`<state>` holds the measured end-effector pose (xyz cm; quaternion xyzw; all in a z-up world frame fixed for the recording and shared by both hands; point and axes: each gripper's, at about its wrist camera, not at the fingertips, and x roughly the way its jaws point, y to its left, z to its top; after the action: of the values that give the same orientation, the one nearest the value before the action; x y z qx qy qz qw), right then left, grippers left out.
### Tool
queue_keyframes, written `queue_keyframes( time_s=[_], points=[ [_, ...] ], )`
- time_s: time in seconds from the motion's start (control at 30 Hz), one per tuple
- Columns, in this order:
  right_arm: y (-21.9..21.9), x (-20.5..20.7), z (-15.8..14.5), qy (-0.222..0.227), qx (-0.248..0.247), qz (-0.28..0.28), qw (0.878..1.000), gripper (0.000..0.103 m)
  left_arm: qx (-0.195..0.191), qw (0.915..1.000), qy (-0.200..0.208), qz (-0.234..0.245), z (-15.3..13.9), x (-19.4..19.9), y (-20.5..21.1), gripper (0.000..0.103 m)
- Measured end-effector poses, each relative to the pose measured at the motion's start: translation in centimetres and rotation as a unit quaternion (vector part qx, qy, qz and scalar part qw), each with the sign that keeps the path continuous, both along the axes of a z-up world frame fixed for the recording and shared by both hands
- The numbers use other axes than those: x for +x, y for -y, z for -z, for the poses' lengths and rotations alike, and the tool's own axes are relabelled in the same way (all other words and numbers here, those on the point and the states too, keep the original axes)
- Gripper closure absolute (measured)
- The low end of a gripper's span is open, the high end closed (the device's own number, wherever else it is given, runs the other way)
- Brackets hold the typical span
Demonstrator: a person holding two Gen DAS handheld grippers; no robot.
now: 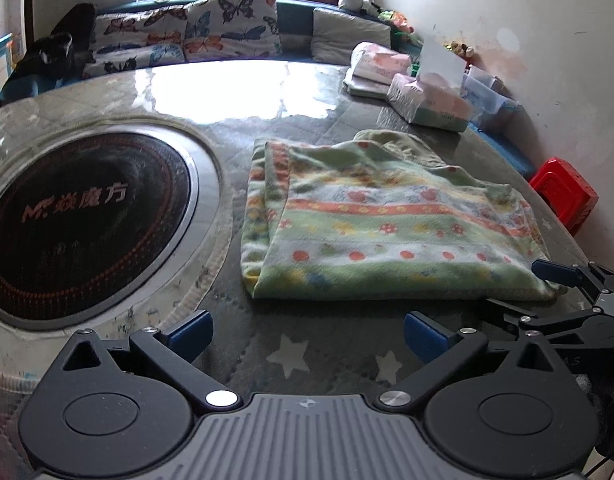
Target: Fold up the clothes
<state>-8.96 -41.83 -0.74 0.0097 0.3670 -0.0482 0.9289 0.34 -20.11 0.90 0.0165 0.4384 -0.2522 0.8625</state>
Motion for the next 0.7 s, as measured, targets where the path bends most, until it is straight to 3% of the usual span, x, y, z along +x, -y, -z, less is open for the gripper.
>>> queue_keyframes(
  time_s=[0.7],
  points=[
    [-1.0, -0.5, -0.6, 0.013, 0.01, 0.011, 1.0, 0.0, 0.025, 0.9996, 0.01, 0.006, 0.2, -0.4, 0.5, 0.0]
  ],
)
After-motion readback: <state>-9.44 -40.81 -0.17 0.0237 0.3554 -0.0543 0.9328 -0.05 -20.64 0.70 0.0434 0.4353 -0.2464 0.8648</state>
